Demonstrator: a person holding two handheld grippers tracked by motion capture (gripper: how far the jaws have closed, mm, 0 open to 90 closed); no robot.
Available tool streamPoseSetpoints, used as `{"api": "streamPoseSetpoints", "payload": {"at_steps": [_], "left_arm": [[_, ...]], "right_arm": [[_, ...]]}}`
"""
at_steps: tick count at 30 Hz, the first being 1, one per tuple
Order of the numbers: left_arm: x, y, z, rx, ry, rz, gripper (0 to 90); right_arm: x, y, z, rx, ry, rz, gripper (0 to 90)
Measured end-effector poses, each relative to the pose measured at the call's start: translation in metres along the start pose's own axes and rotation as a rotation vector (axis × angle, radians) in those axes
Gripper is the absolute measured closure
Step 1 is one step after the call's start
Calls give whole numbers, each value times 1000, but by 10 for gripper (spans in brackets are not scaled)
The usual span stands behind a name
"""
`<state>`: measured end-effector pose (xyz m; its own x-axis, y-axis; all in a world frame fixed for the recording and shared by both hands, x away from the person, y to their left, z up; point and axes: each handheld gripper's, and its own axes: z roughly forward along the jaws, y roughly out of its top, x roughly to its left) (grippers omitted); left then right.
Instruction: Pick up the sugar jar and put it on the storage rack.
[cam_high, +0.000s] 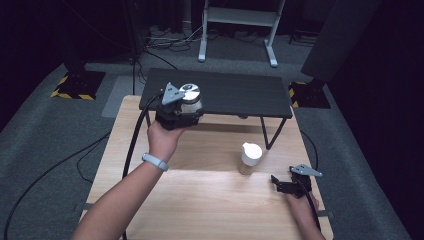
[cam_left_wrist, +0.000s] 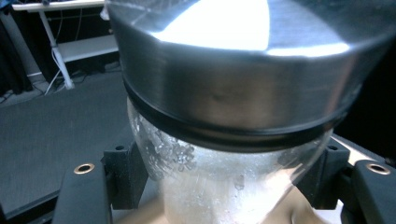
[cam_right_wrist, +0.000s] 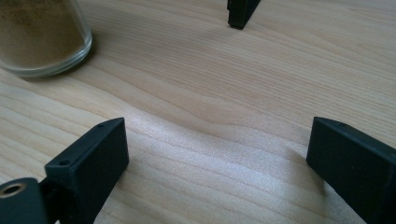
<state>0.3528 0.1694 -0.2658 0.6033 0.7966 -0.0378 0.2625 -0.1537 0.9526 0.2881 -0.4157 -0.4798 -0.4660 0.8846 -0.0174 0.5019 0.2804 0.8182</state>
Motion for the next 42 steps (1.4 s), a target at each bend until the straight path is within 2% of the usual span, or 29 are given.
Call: {"api": "streamPoseSetpoints", "payload": {"at_steps": [2,3,7,8,9,10,12,13,14,15,18,21,24,27,28,30,34,37,40,42], "left_arm": [[1,13,13,7,9,12,305],[4,27,25,23,16,5,305],[7,38,43,26,36,8,305],[6,41,50,30,48,19,305],[4,44,62,30,80,54,305],[4,45,68,27,90,61,305],[6,46,73,29,95,57,305],[10,48,84,33,101,18,305],[10,48,84,33,101,18,305],[14,47,94,40,113,-17,305],[13,49,103,66,137,-31,305],[12,50,114,99,152,-9,305],[9,50,120,122,168,-7,305],[9,51,125,142,178,-35,305],[9,51,128,158,188,-33,305],[8,51,129,158,193,-35,305],[12,51,133,193,196,-44,304],[16,46,131,173,178,-45,302],[17,42,127,158,180,-58,207],[20,37,121,139,171,-67,194]], "right_arm": [[0,0,0,0,0,0,52],[0,0,0,0,0,0,52],[0,0,0,0,0,0,52],[0,0,0,0,0,0,52],[0,0,0,0,0,0,53],[0,0,0,0,0,0,53],[0,0,0,0,0,0,53],[0,0,0,-1,1,0,53],[0,0,0,0,1,0,53],[0,0,0,-1,1,0,53],[0,0,0,-1,0,-1,53],[0,0,0,-1,0,-1,53],[0,0,0,-1,1,-1,53],[0,0,0,-1,1,-1,53],[0,0,0,-1,1,-1,53],[0,0,0,-1,1,-1,53],[0,0,0,-1,1,-1,53],[0,0,0,-1,1,-1,53],[0,0,0,-1,1,-1,53],[0,0,0,-1,1,-1,54]]}}
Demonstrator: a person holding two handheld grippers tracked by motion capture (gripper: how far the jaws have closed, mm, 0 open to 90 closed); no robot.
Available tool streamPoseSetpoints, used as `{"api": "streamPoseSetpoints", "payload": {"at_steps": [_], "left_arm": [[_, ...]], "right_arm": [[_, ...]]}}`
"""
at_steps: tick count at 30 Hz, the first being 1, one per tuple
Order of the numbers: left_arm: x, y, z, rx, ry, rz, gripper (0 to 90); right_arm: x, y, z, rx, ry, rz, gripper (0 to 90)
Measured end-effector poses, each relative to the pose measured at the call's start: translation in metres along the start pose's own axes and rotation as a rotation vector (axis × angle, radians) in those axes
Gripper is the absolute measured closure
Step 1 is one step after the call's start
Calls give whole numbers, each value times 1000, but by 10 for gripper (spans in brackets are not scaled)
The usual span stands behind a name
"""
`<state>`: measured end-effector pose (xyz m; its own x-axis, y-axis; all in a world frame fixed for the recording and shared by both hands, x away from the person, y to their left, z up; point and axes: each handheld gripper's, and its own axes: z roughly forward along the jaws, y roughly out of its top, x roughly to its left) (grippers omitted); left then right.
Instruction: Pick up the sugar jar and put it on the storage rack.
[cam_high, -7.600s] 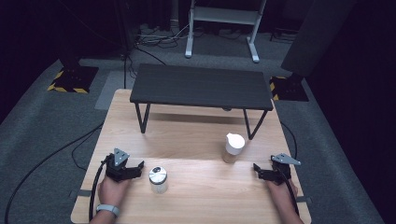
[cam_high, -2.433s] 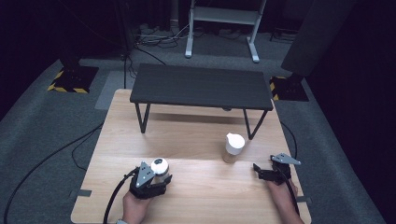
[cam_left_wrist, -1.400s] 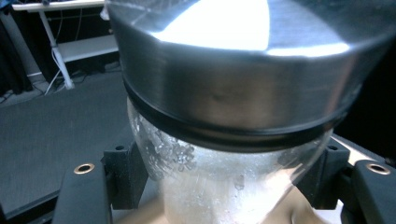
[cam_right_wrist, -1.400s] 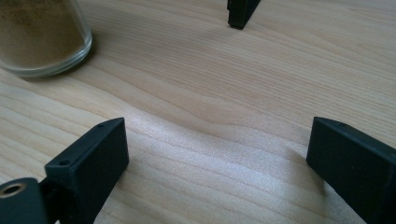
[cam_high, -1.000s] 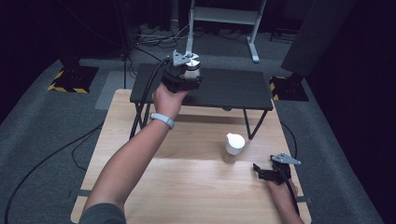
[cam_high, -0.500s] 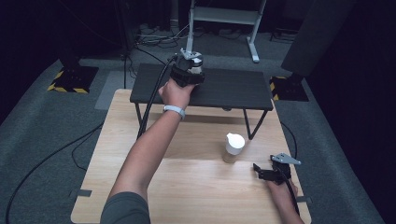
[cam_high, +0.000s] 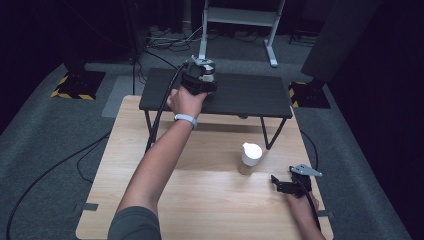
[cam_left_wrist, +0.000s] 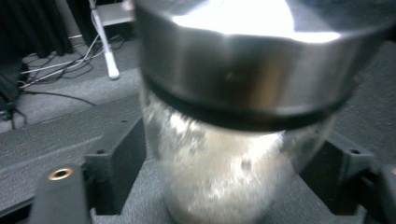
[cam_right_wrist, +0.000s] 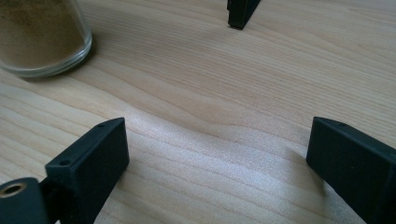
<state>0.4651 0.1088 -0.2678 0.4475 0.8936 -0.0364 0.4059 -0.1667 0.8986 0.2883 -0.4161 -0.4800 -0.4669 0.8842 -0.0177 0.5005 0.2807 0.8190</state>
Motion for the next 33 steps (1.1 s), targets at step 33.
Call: {"api": "streamPoseSetpoints", "payload": {"at_steps": [33], "left_arm": [[23,-185,-135,-54,5,70,126]], "right_arm": [[0,0,0,0,-1,1,54]]}}
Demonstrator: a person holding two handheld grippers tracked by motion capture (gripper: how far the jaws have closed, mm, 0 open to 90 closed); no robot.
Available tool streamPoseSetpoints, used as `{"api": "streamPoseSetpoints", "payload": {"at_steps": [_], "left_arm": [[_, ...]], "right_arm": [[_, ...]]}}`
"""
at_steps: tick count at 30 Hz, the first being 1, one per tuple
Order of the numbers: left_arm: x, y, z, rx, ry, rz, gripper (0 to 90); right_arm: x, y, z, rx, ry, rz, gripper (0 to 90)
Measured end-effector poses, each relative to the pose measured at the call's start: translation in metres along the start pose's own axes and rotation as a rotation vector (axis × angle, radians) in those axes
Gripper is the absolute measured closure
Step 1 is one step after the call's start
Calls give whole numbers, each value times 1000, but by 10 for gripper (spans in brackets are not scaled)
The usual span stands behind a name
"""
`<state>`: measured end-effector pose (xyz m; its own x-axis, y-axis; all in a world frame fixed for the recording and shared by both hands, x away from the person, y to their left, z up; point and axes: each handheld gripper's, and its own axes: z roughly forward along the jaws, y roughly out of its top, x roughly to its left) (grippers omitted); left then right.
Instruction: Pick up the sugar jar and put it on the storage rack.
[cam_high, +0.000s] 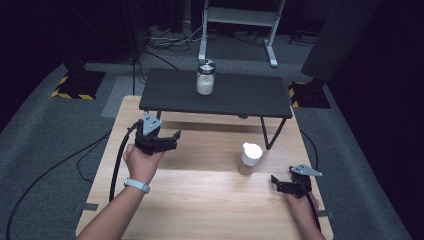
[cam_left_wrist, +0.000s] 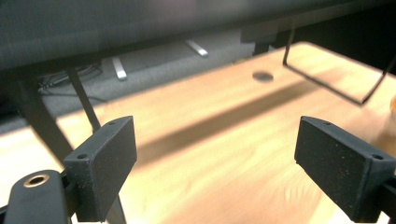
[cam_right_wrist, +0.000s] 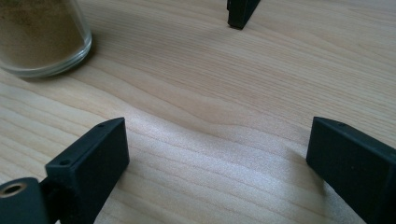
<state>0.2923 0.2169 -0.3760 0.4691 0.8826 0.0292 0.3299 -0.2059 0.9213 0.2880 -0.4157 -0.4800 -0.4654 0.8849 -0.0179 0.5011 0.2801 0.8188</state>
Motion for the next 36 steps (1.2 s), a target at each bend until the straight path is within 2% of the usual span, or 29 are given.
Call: {"api": "streamPoseSetpoints", "payload": {"at_steps": [5,8,12,17,19,21,24,26,31,36], "left_arm": [[-4,-36,-2,38,20,-18,120],[-7,-55,-1,76,30,-54,120],[-9,-77,3,123,30,-80,112],[-11,-93,10,202,19,-71,106],[-14,-97,12,234,24,-55,105],[-13,-98,14,262,19,-59,105],[-11,-99,15,260,20,-75,98],[-13,-106,16,235,27,-52,74],[-12,-122,16,172,16,-48,28],[-15,-121,17,173,24,-54,20]], "right_arm": [[0,0,0,0,0,0,54],[0,0,0,0,0,0,54],[0,0,0,0,0,0,54],[0,0,0,0,0,0,54],[0,0,0,0,0,0,54],[0,0,0,0,0,0,54],[0,0,0,0,0,0,54],[0,0,0,0,0,0,54],[0,0,0,0,1,-1,54],[0,0,0,0,1,-1,54]]}}
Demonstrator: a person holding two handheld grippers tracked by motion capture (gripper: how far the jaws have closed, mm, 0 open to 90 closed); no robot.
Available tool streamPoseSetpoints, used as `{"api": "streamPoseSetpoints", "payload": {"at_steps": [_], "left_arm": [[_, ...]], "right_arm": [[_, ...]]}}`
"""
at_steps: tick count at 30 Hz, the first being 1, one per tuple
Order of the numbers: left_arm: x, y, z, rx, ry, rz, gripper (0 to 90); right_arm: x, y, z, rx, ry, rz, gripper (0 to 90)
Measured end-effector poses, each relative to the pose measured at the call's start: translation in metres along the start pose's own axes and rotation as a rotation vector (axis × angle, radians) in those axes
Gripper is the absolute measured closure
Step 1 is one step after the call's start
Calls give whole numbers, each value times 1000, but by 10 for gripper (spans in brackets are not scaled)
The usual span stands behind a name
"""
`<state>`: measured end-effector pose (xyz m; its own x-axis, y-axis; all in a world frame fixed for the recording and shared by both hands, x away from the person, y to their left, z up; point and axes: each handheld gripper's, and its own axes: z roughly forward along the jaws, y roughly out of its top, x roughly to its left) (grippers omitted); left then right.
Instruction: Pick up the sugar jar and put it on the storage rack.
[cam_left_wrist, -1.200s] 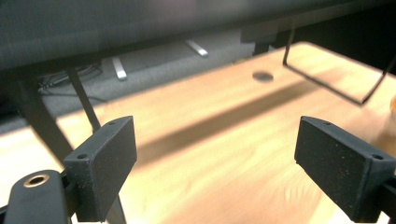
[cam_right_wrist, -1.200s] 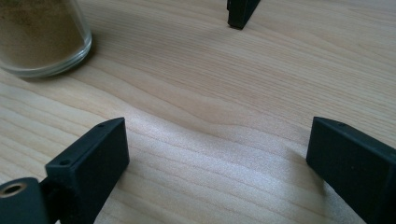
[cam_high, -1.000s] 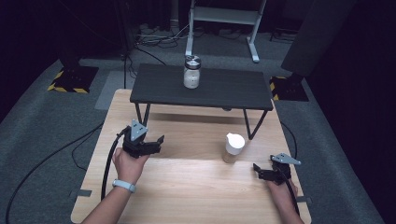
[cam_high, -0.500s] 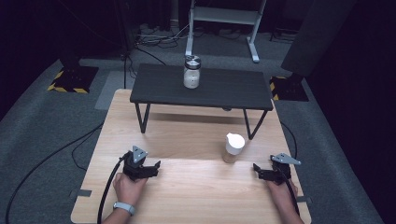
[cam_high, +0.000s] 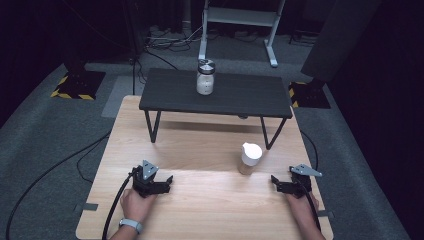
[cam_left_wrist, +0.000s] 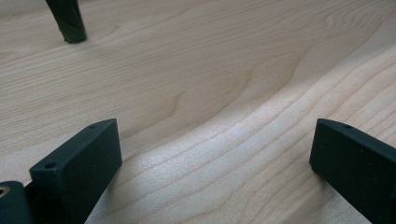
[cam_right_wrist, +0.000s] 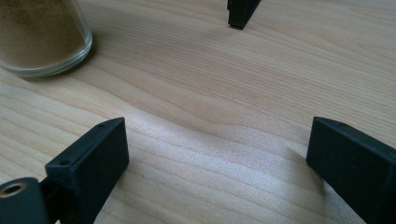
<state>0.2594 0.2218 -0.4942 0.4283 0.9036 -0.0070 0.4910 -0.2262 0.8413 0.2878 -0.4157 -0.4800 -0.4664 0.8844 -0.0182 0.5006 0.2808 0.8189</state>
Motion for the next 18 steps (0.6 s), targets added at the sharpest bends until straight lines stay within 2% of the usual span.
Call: {"api": "streamPoseSetpoints", "payload": {"at_steps": [18], "left_arm": [[-7,0,1,-3,31,-16,26]], "right_arm": [[1,0,0,0,-2,0,53]]}}
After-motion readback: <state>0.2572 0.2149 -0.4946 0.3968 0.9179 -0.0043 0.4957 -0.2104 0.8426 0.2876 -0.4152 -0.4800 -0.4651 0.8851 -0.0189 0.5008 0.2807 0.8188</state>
